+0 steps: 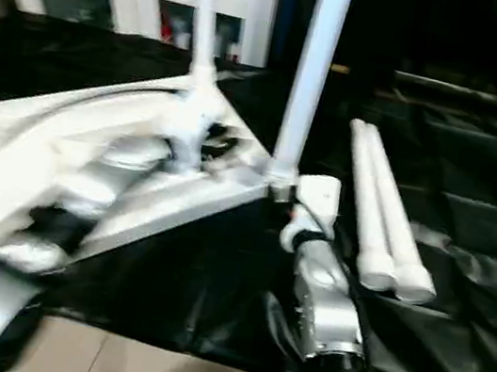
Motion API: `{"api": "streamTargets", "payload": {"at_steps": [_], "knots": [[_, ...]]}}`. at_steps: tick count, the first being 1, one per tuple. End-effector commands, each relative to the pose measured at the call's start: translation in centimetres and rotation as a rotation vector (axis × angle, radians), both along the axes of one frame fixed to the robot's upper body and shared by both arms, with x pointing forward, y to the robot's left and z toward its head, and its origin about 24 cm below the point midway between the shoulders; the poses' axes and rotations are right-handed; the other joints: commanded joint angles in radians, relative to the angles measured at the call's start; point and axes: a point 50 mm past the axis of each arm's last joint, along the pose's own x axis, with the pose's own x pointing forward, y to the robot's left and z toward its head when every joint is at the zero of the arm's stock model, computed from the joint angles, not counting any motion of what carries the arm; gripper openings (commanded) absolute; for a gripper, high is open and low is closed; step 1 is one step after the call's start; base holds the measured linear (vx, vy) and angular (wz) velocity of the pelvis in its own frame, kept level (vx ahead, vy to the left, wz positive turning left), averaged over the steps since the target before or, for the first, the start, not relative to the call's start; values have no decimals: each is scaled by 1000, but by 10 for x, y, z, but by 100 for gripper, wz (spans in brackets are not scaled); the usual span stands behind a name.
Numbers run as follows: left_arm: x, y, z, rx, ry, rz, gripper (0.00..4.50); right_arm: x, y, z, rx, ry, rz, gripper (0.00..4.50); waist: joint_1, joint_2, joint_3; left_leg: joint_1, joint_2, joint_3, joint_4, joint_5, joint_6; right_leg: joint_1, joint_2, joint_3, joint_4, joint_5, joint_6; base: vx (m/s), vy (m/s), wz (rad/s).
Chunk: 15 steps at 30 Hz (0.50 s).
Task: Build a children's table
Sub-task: Rotate leg to tighten, then rotate table base
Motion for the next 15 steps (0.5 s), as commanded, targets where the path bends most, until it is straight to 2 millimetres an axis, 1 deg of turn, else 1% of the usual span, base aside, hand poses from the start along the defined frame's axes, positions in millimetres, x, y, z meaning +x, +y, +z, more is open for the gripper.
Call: {"api": "streamTargets", "payload": {"at_steps": [1,2,3,4,5,6,7,8,9,10,11,12,13,14,15], "knots": [[-4,35,8,95,-24,153,192,0,8,-2,-31,29,45,390,4,-11,-69,-4,16,5,-68,-136,59,72,-60,57,-67,-329,-96,0,0,0],[-6,49,10,125,-40,210,192,-1,10,-4,-40,43,54,390,-3,-4,-66,-8,15,5,-70,-136,55,72,-56,56,-70,-343,-89,0,0,0],[-12,68,12,177,-44,283,194,0,12,-5,-53,48,60,390,-3,-12,-64,-6,14,6,-69,-137,56,69,-55,56,-73,-351,-84,0,0,0],[-12,68,12,177,-44,283,194,0,12,-5,-53,48,60,390,-4,-4,-65,-6,16,4,-71,-134,51,69,-57,57,-70,-345,-87,0,0,0],[-18,84,14,213,-45,353,194,0,14,-5,-53,57,68,390,-2,-6,-66,-2,18,3,-72,-140,44,67,-57,58,-65,-341,-90,0,0,0],[-25,99,17,255,-48,414,197,2,16,-5,-51,62,75,390,-3,-3,-64,-1,21,2,-73,-144,43,65,-58,60,-64,-322,-100,0,0,0],[-29,109,19,286,-52,452,217,3,17,-5,-52,61,78,390,-6,-9,-63,-3,21,3,-75,-146,43,65,-56,61,-64,-315,-102,0,0,0],[-39,125,22,356,-65,528,226,5,20,-4,-52,67,81,390,-5,-9,-61,-5,20,1,-77,-156,39,67,-57,60,-63,-323,-103,0,0,0],[-39,126,22,359,-65,530,231,5,20,-4,-52,67,81,390,-4,-6,-63,0,22,0,-76,-160,34,64,-59,61,-61,-318,-106,0,0,0],[-44,132,23,388,-68,556,230,6,21,-4,-51,71,82,390,-3,-3,-62,2,21,2,-75,-158,31,61,-56,63,-62,-301,-112,0,0,0],[-52,142,23,422,-46,599,230,7,22,-4,-41,77,92,390,-4,-6,-63,3,23,0,-75,-156,25,63,-58,66,-51,-260,-129,0,0,0],[-59,150,22,456,-21,630,199,8,23,-4,-34,82,98,372,-3,-6,-60,2,21,3,-77,-162,27,61,-54,66,-55,-259,-131,0,0,0],[-59,150,22,456,-21,630,190,8,23,-4,-34,82,98,361,-4,-7,-59,1,21,1,-78,-168,26,63,-57,66,-54,-263,-134,0,0,0],[-67,158,21,475,-4,671,192,9,23,-4,-35,83,101,353,-2,-5,-61,3,21,1,-76,-177,22,63,-58,66,-54,-269,-138,0,0,0],[-68,159,21,477,0,675,192,9,23,-4,-34,84,101,353,-6,-9,-59,-3,18,1,-77,-170,25,66,-56,67,-56,-265,-136,0,0,0]]}}
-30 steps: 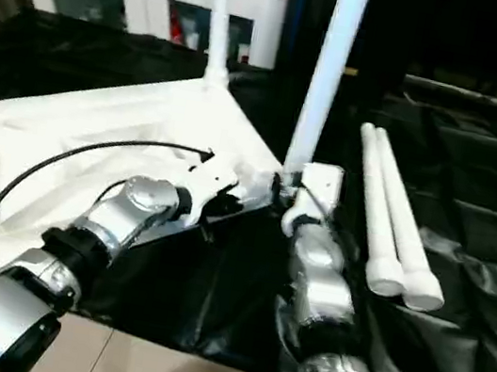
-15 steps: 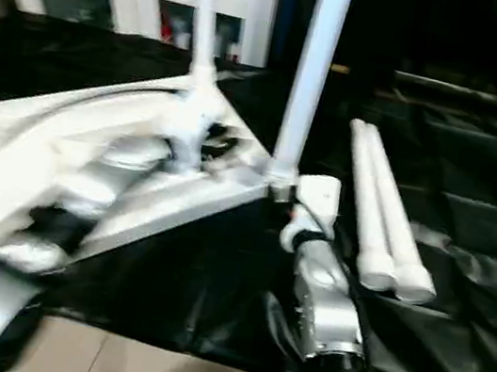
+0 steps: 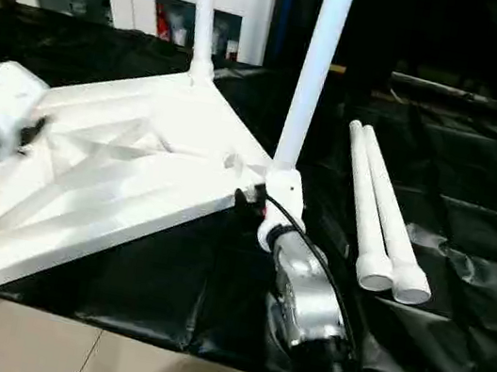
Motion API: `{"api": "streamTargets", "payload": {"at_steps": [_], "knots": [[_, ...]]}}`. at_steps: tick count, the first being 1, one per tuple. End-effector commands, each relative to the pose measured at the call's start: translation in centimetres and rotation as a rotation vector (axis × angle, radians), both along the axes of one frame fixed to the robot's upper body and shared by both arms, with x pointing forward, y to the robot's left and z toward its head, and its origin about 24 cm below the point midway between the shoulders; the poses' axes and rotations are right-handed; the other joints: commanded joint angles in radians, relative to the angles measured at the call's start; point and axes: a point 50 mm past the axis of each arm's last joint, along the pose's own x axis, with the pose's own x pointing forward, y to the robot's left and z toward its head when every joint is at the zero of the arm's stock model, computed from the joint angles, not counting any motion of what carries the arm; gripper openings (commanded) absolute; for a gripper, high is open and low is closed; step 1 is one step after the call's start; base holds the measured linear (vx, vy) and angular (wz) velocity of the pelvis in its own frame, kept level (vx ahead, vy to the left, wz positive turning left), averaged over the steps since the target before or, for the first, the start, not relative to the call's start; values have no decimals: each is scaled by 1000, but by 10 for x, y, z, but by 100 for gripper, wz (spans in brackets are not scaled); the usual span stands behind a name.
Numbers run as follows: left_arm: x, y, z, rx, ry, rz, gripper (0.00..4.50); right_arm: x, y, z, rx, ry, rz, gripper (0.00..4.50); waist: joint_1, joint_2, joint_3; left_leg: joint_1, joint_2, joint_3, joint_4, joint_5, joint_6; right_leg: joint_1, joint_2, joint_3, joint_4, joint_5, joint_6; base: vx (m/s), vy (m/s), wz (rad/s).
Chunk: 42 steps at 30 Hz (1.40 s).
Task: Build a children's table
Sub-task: Rotate table base
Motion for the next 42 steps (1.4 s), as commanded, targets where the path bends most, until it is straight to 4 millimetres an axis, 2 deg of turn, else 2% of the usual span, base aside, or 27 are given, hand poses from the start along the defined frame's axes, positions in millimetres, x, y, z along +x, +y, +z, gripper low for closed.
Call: {"api": "streamTargets", "payload": {"at_steps": [1,2,4,5,6,7,8,10,11,13,14,16,17,18,20,23,25,27,31,32,34,35,36,37,39,42], "knots": [[-10,9,3,13,8,62,177,1,-1,-2,4,25,1,341,0,14,-66,1,19,3,-75,-173,27,63,-57,67,-53,-261,-140,0,0,0],[-15,14,0,13,28,86,155,2,-2,-2,-2,26,0,327,-3,12,-65,-4,19,1,-77,-167,28,66,-57,66,-52,-259,-141,0,0,0],[-24,18,-16,-34,109,95,147,5,-1,-2,-5,34,0,311,-5,9,-60,-3,15,3,-77,-192,32,63,-55,65,-61,-311,-129,0,0,0],[-25,17,-19,-50,125,84,147,6,-1,-3,-7,36,1,311,-4,10,-59,1,13,4,-76,-211,32,59,-55,64,-68,-353,-117,0,0,0],[-23,10,-28,-122,153,41,127,7,2,-4,-7,45,15,297,-3,10,-60,4,12,3,-76,-220,33,57,-56,64,-71,-373,-112,0,0,0],[-23,9,-28,-125,154,38,109,7,3,-4,-7,46,16,283,-2,11,-59,6,12,3,-76,-228,31,54,-57,63,-74,-382,-113,0,0,0],[-22,5,-36,-127,201,2,100,9,6,-6,-14,53,27,273,0,11,-61,8,14,3,-75,-233,28,54,-57,64,-74,-372,-116,0,0,0],[-22,4,-39,-114,223,-10,99,10,7,-7,-19,55,30,267,-1,12,-58,7,13,1,-78,-244,28,51,-54,63,-73,-367,-117,0,0,0],[-20,4,-50,-90,271,-23,94,13,12,-8,-28,64,42,255,-3,16,-58,4,11,-1,-79,-259,27,54,-54,61,-77,-390,-103,0,0,0],[-18,3,-53,-100,284,-26,59,15,15,-8,-27,66,47,228,-7,12,-58,2,10,-4,-79,-275,24,59,-58,58,-82,-430,-86,0,0,0],[-17,2,-53,-110,285,-28,59,16,16,-7,-25,66,50,228,-7,13,-58,6,11,-4,-78,-277,22,55,-58,58,-85,-439,-85,0,0,0],[-15,-2,-54,-128,291,-53,49,17,19,-7,-22,72,55,210,-7,11,-59,2,13,-6,-79,-265,20,59,-59,59,-81,-427,-87,0,0,0],[-15,-5,-55,-142,308,-71,19,18,20,-8,-21,82,60,189,-7,12,-60,2,15,-6,-80,-251,18,59,-59,60,-76,-396,-99,0,0,0],[-16,-8,-58,-153,329,-89,14,18,22,-8,-21,86,63,187,-7,12,-61,2,15,-7,-80,-247,17,60,-58,61,-74,-384,-104,0,0,0],[-15,-9,-60,-152,344,-103,13,20,22,-7,-20,78,49,182,-6,12,-61,3,14,-5,-79,-249,17,58,-58,61,-72,-377,-115,0,0,0],[-14,-13,-63,-146,363,-132,0,25,17,-5,-10,59,-56,145,-7,10,-62,2,14,-4,-79,-229,10,60,-59,64,-67,-352,-121,0,0,0],[-14,-16,-64,-163,372,-154,0,25,16,-9,0,89,-65,142,-7,14,-62,2,15,-4,-80,-231,8,60,-59,63,-65,-348,-123,0,0,0],[-14,-17,-64,-165,376,-161,0,24,16,-11,-3,98,-61,109,-6,14,-62,4,15,-3,-79,-237,8,59,-58,64,-66,-347,-125,0,0,0],[-15,-36,-68,-251,422,-270,0,17,29,-24,-23,164,56,78,-5,17,-62,5,16,-3,-80,-249,9,59,-60,64,-66,-344,-135,0,0,0],[-15,-42,-69,-264,436,-310,0,16,34,-25,-26,172,81,57,-5,14,-62,5,17,-2,-79,-251,10,59,-61,65,-67,-342,-143,0,0,0],[-15,-52,-70,-305,447,-357,0,15,41,-25,-24,178,119,57,-3,16,-62,4,18,-3,-80,-248,9,60,-62,66,-65,-338,-150,0,0,0],[-14,-58,-70,-331,445,-377,0,15,46,-24,-20,177,137,33,-1,13,-62,4,20,-1,-79,-240,7,59,-64,68,-64,-333,-157,0,0,0],[-13,-66,-69,-355,442,-413,0,16,49,-21,-16,159,137,33,-2,9,-60,3,20,0,-80,-239,8,60,-62,68,-65,-335,-154,0,0,0],[-13,-66,-69,-355,442,-414,0,16,49,-21,-16,158,137,20,-1,12,-61,3,21,-2,-81,-234,5,62,-62,67,-62,-339,-150,0,0,0],[-11,-73,-67,-373,433,-441,0,18,52,-18,8,150,136,6,-2,10,-59,3,19,-1,-81,-242,5,62,-62,66,-65,-362,-137,0,0,0],[-8,-87,-64,-416,407,-506,0,16,59,-16,24,144,200,6,-3,8,-60,0,17,-1,-80,-240,9,63,-63,65,-71,-385,-118,0,0,0]]}}
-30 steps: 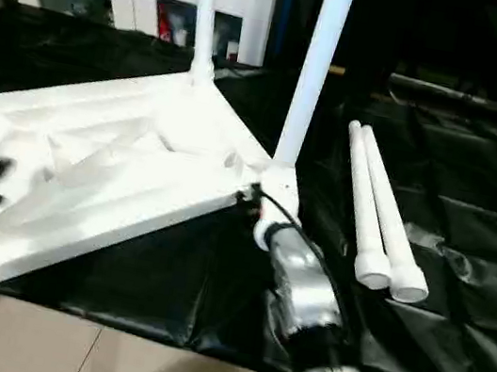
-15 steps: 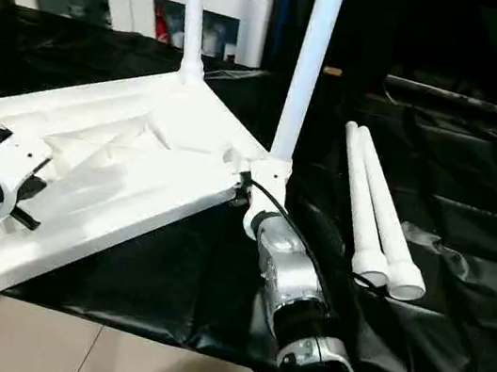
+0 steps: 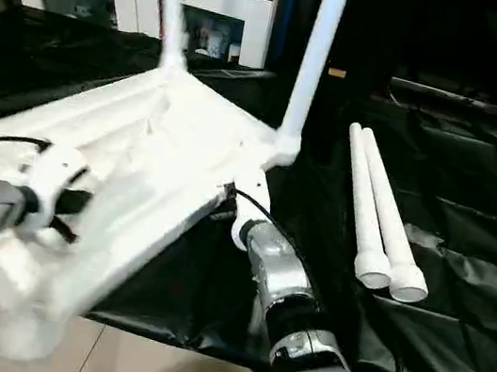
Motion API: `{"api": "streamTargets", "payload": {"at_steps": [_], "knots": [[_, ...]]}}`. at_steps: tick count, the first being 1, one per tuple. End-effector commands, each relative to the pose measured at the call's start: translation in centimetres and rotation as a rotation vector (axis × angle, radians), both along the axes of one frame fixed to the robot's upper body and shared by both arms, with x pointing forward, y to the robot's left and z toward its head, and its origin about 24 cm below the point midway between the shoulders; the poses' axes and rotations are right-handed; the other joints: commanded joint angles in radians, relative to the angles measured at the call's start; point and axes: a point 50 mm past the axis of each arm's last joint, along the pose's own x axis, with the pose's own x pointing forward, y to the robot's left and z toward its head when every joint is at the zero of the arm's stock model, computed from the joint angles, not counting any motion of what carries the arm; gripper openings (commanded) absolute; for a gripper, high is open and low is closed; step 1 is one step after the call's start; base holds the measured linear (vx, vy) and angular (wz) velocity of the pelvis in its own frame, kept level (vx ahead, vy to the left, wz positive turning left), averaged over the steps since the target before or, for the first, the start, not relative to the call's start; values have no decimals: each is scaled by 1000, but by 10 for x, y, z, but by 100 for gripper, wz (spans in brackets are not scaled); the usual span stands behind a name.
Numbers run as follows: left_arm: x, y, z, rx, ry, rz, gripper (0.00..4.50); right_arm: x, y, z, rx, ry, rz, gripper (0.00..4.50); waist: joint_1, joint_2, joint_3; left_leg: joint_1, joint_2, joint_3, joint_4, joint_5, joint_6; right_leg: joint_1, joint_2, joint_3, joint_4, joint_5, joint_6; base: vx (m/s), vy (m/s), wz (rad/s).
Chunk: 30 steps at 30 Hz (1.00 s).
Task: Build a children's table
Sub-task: Rotate table base
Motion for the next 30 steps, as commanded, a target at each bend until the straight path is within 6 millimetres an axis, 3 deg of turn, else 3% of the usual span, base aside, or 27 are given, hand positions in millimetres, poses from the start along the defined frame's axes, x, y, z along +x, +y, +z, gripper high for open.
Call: {"api": "streamTargets", "payload": {"at_steps": [1,4,6,14,18,19,20,24,26,27,30], "knots": [[3,-24,4,-79,-10,-108,0,1,18,10,47,-27,86,6,-2,14,-60,-3,18,1,-80,-239,13,59,-63,64,-74,-394,-112,0,0,0],[3,-40,6,-134,-14,-163,0,-1,24,12,64,-41,143,6,-4,16,-62,-3,18,1,-79,-236,15,59,-63,63,-75,-394,-112,0,0,0],[5,-63,7,-176,-24,-225,0,-1,29,16,75,-58,178,6,-3,15,-63,-1,19,2,-78,-224,18,58,-61,64,-73,-371,-119,0,0,0],[25,-87,7,-207,-83,-236,0,4,27,22,76,-87,163,6,-1,9,-66,-6,14,5,-74,-187,30,63,-61,63,-72,-353,-119,0,0,0],[40,-93,12,-170,-150,-227,0,7,17,24,49,-114,134,6,0,8,-68,-10,16,4,-74,-164,36,65,-62,62,-70,-335,-118,0,0,0],[44,-95,14,-168,-177,-224,0,8,13,24,49,-118,122,6,2,17,-70,-7,15,5,-71,-157,36,63,-60,62,-68,-318,-124,0,0,0],[55,-99,22,-178,-254,-195,0,11,4,27,38,-145,92,6,2,13,-70,-4,13,8,-70,-160,42,60,-57,62,-74,-310,-125,0,0,0],[64,-110,32,-215,-325,-185,0,15,-9,35,35,-179,50,6,18,10,-80,-9,18,7,-65,-96,52,69,-60,65,-52,-194,-157,0,0,0],[72,-117,36,-244,-361,-155,0,18,-23,43,35,-209,5,6,24,17,-81,-11,16,8,-60,-59,69,67,-59,65,-46,-140,-175,0,0,0],[72,-117,36,-244,-362,-154,0,18,-23,43,34,-209,4,6,24,13,-84,-11,13,9,-57,-43,76,68,-55,66,-44,-114,-177,0,0,0],[82,-118,43,-262,-429,-81,0,18,-39,53,7,-253,-25,6,31,15,-93,-20,9,5,-44,42,117,69,-51,69,-22,43,-208,0,0,0]]}}
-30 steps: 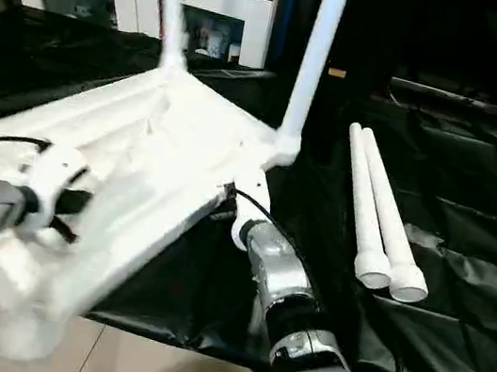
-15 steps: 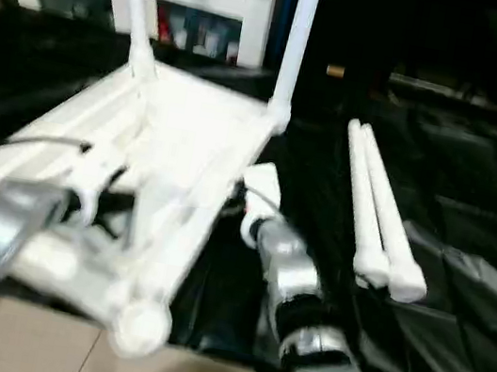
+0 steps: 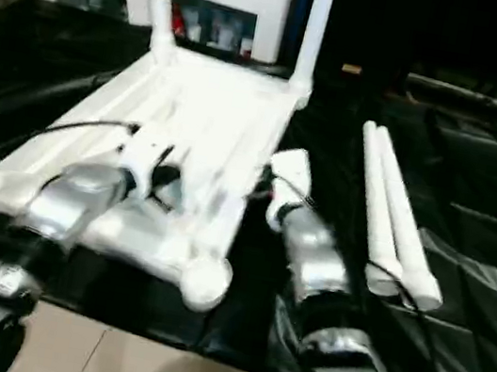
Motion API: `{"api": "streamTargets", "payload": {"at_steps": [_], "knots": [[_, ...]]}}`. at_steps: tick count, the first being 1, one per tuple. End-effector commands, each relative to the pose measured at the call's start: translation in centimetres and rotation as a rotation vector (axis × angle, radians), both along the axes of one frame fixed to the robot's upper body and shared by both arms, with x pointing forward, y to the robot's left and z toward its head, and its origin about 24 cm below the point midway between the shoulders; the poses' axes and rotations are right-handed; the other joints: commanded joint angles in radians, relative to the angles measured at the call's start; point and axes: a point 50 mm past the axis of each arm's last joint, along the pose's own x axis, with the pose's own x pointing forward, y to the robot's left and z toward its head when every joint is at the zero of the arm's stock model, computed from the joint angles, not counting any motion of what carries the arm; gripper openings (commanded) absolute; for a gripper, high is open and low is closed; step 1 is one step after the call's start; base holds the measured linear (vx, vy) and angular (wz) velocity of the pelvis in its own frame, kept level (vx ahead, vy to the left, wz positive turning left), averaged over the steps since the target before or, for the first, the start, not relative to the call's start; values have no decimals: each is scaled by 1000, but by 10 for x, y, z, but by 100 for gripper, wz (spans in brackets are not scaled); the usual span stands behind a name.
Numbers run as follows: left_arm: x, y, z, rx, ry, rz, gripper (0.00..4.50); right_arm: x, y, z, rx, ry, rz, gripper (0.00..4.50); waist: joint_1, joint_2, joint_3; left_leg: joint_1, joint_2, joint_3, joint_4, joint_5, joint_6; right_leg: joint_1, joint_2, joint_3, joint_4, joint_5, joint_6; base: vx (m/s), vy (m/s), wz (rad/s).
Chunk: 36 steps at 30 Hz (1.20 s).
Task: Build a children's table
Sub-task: Rotate table base
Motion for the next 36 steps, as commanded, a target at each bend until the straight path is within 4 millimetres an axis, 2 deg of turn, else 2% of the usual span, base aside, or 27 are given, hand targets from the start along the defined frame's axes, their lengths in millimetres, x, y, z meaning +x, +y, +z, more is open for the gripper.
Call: {"api": "streamTargets", "payload": {"at_steps": [1,3,4,5,8,10,11,14,15,16,17,18,20,21,22,23,24,25,27,28,30,31,32,33,34,35,36], "knots": [[12,-18,40,-91,-190,-14,0,-3,5,14,1,-51,52,6,1,9,-96,2,11,5,-51,39,127,96,-55,66,-28,67,-221,0,0,0],[13,-17,41,-99,-201,-4,0,-3,3,16,1,-54,51,6,2,8,-91,3,11,8,-53,-13,137,97,-56,63,-38,6,-222,0,0,0],[13,-14,44,-103,-217,-1,0,-5,-2,18,4,-57,56,6,3,8,-86,3,12,9,-58,-57,128,98,-58,60,-48,-68,-211,0,0,0],[14,-11,46,-107,-233,-8,0,-8,-7,20,4,-56,62,6,3,6,-81,4,13,10,-61,-96,114,99,-58,60,-58,-140,-184,0,0,0],[10,-9,42,-102,-212,-66,0,-12,-13,18,-13,-44,68,6,2,3,-78,7,9,11,-65,-132,76,97,-57,60,-73,-271,-120,0,0,0],[4,-6,33,-45,-185,-131,0,-15,-18,14,-25,-29,62,6,-1,2,-77,3,9,10,-67,-126,69,96,-54,59,-75,-293,-103,0,0,0],[2,-6,30,-35,-179,-159,0,-16,-18,13,-27,-26,66,6,0,5,-79,8,10,11,-65,-128,64,91,-55,60,-77,-299,-99,0,0,0],[-7,-5,30,-45,-168,-269,0,-20,-19,17,-20,-26,90,6,3,4,-80,9,12,10,-67,-131,61,90,-57,60,-77,-296,-102,0,0,0],[-18,-3,34,-73,-125,-410,21,-22,-21,24,-13,-30,135,2,6,5,-81,9,15,8,-68,-130,61,91,-59,61,-74,-288,-108,0,0,0],[-24,-2,35,-87,-100,-472,21,-23,-22,26,-14,-32,155,2,6,6,-78,3,22,4,-73,-132,60,94,-64,63,-66,-281,-120,0,0,0],[-24,-2,35,-87,-100,-472,34,-23,-22,26,-14,-32,155,0,5,9,-75,8,24,6,-73,-152,54,85,-61,64,-70,-287,-124,0,0,0],[-33,-3,36,-90,-71,-571,46,-26,-23,29,-13,-28,194,0,1,8,-74,11,22,9,-73,-160,50,83,-57,64,-71,-289,-124,0,0,0],[-56,-1,37,-95,20,-763,52,-32,-28,36,-24,-16,279,0,3,9,-73,9,25,6,-77,-165,42,89,-60,68,-61,-270,-138,0,0,0],[-56,-1,37,-95,20,-763,57,-32,-28,36,-24,-16,279,0,3,11,-73,11,26,6,-77,-170,39,88,-60,69,-60,-268,-141,0,0,0],[-69,1,37,-82,97,-856,63,-37,-35,41,-44,-4,341,0,1,11,-73,14,23,10,-75,-171,37,86,-56,70,-58,-259,-146,0,0,0],[-73,3,36,-67,123,-890,73,-39,-38,43,-58,1,367,0,1,11,-69,8,23,10,-77,-171,43,87,-54,72,-61,-266,-141,0,0,0],[-77,4,36,-40,143,-917,86,-43,-42,45,-73,10,403,0,1,9,-70,11,21,10,-77,-175,39,88,-54,71,-62,-276,-138,0,0,0],[-79,5,35,-15,159,-927,86,-46,-45,48,-83,22,437,0,5,9,-70,14,19,12,-74,-176,43,87,-53,72,-65,-289,-128,0,0,0],[-79,7,32,46,168,-939,104,-59,-51,54,-80,60,548,0,5,7,-68,10,16,12,-75,-180,47,91,-51,71,-71,-328,-108,0,0,0],[-79,7,32,46,168,-939,116,-59,-51,54,-80,60,548,0,6,3,-67,11,15,13,-74,-187,52,92,-50,71,-78,-364,-83,0,0,0],[-75,8,30,97,158,-927,134,-73,-54,57,-81,107,655,0,5,1,-63,8,10,13,-74,-198,51,91,-51,67,-88,-442,-48,0,0,0],[-71,9,28,138,133,-911,134,-82,-56,57,-97,144,715,0,9,2,-62,14,8,13,-71,-213,51,87,-48,65,-99,-492,-15,0,0,0],[-66,10,27,177,101,-888,142,-88,-57,57,-120,169,755,0,10,0,-57,17,3,14,-71,-230,54,83,-43,61,-111,-544,19,0,0,0],[-60,11,26,213,86,-859,156,-94,-58,56,-143,197,793,0,8,1,-55,20,0,14,-70,-243,53,82,-41,57,-118,-574,35,0,0,0],[-60,11,26,213,86,-859,174,-94,-58,56,-143,197,793,0,6,-1,-56,27,-4,13,-65,-268,43,77,-43,48,-128,-634,64,0,0,0],[-58,12,25,230,106,-868,174,-98,-59,54,-157,232,815,0,1,-2,-60,21,-5,9,-66,-266,36,85,-47,40,-130,-650,76,0,0,0],[-58,12,25,230,106,-868,174,-98,-59,54,-157,232,815,0,0,1,-61,22,-4,7,-67,-264,38,86,-46,37,-134,-648,77,0,0,0]]}}
